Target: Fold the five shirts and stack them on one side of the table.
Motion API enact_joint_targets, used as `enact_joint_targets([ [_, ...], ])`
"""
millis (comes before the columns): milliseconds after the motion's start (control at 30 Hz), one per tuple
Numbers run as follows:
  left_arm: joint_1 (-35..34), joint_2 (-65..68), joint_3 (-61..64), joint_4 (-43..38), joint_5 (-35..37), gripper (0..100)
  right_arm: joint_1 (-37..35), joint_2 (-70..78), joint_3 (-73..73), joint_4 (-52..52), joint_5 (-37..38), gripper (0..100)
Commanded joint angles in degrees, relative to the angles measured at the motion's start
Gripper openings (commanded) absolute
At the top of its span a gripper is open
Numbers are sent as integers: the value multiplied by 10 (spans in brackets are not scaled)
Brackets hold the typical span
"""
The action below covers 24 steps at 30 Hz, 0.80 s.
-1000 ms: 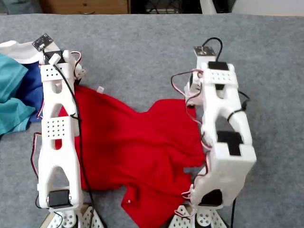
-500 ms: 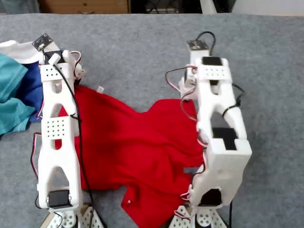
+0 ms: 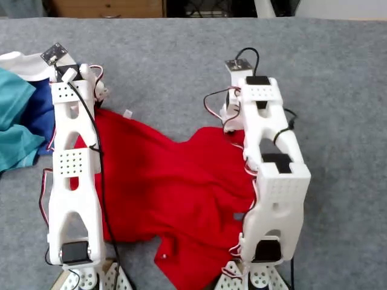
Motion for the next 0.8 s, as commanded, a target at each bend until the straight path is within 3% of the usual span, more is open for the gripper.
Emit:
enact_joint_targets([
  [0,-14,-5,-13,1,-6,29,12,9,-30,-4,5,247],
  [200,-14,-5,-13,1,-6,29,12,18,-37,7,5,234],
  [400,-14,-5,-13,1,-6,29,12,21,-34,29,0,96],
  [767,-14,-5,-13,1,-6,29,13,21,-32,38,-20,56],
])
